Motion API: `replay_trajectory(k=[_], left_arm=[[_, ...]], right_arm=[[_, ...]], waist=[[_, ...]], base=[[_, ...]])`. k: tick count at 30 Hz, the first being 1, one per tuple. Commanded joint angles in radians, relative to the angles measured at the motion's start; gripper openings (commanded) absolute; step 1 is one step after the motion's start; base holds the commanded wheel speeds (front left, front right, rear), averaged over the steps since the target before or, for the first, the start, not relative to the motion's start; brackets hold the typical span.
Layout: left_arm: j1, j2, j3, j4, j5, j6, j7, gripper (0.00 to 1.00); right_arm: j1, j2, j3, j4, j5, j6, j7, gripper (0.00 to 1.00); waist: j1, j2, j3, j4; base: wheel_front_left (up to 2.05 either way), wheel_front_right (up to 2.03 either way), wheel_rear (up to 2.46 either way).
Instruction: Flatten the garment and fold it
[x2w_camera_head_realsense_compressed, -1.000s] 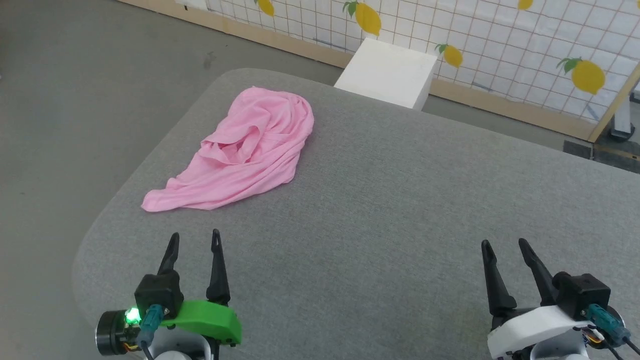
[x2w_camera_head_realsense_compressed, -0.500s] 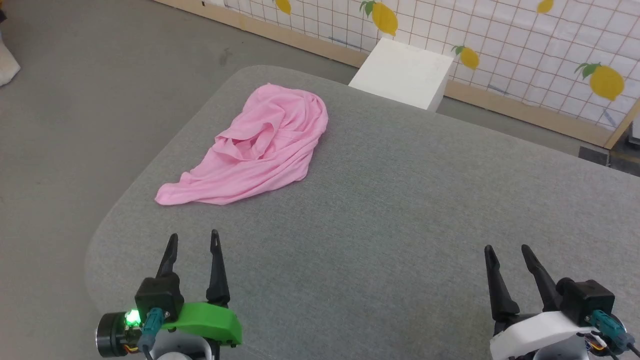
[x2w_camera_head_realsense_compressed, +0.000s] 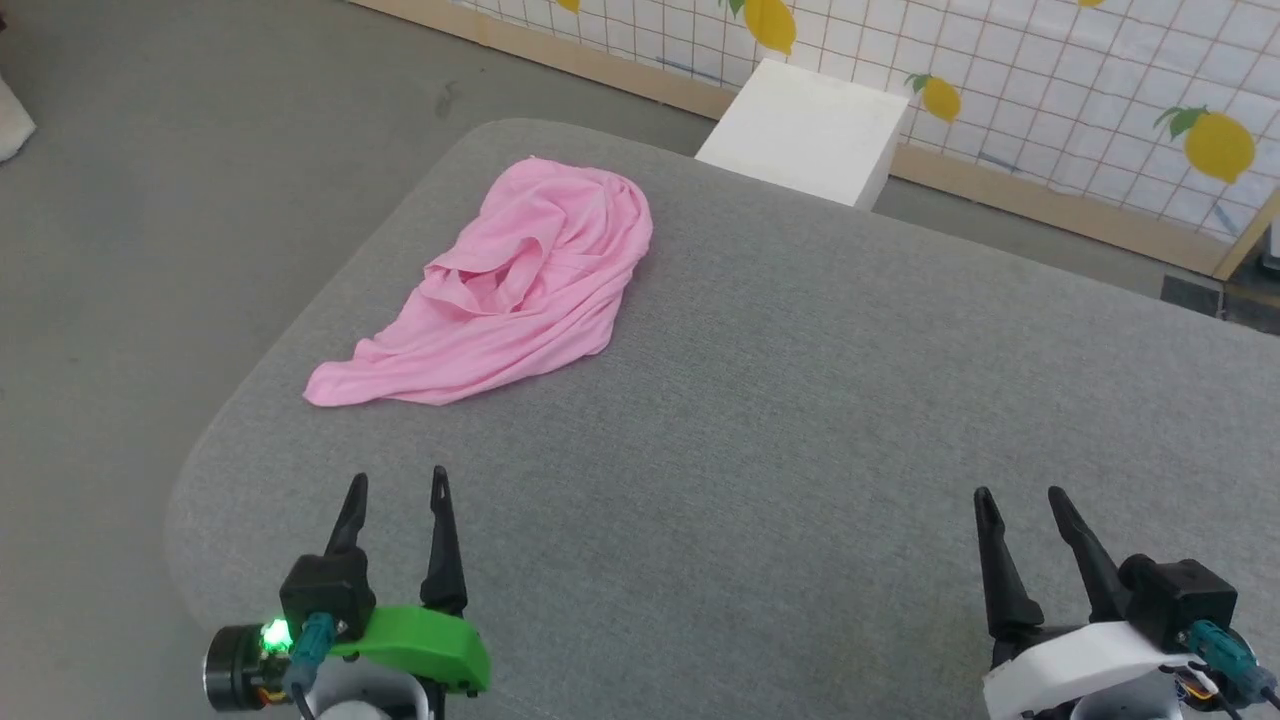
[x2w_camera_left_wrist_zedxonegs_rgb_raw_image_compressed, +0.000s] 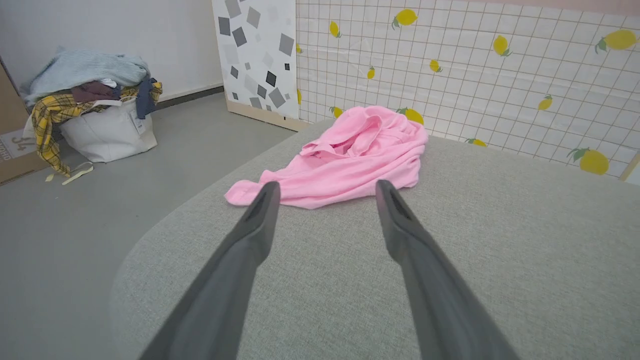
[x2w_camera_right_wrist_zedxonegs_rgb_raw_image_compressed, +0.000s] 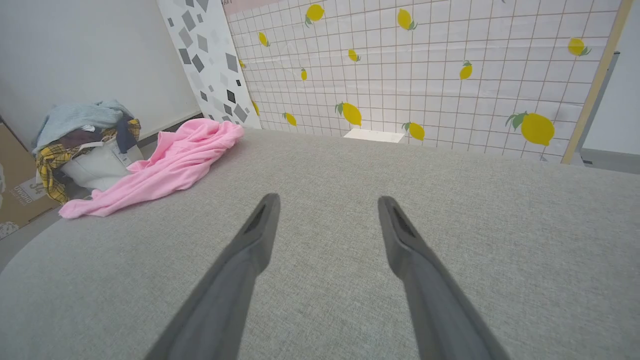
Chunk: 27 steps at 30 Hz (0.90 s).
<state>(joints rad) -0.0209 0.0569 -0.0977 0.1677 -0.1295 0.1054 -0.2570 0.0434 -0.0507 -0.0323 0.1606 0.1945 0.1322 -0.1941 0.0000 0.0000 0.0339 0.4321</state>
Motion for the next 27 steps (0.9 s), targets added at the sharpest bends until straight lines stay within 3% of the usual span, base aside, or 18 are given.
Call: replay_trajectory(k=[1, 7, 12, 20, 27], left_arm=[[-0.039, 0.007, 0.002, 0.016, -0.011, -0.012, -0.005, 1.00], [-0.247, 0.039, 0.030, 0.146, -0.072, -0.070, 0.060, 1.00], [-0.476, 0.043, 0.056, 0.322, -0.176, -0.145, 0.196, 1.00], [-0.724, 0.088, 0.107, 0.580, -0.272, -0.159, 0.426, 1.00], [-0.807, 0.107, 0.106, 0.700, -0.283, -0.115, 0.554, 1.00]], right_arm=[[0.001, 0.001, -0.003, -0.009, -0.003, -0.002, 0.002, 1.00], [-0.022, 0.001, -0.011, -0.053, -0.037, -0.002, 0.031, 1.00], [-0.048, 0.001, -0.028, -0.117, -0.081, -0.002, 0.078, 1.00], [-0.059, 0.001, -0.069, -0.221, -0.130, -0.002, 0.141, 1.00], [-0.049, 0.001, -0.094, -0.279, -0.137, -0.002, 0.161, 1.00]], waist=[[0.0000, 0.0000, 0.010, -0.008], [0.0000, 0.0000, 0.068, -0.044], [0.0000, 0.0000, 0.157, -0.101], [0.0000, 0.0000, 0.304, -0.209], [0.0000, 0.0000, 0.374, -0.233]], base=[[0.00, 0.00, 0.00], [0.00, 0.00, 0.00], [0.00, 0.00, 0.00], [0.00, 0.00, 0.00], [0.00, 0.00, 0.00]])
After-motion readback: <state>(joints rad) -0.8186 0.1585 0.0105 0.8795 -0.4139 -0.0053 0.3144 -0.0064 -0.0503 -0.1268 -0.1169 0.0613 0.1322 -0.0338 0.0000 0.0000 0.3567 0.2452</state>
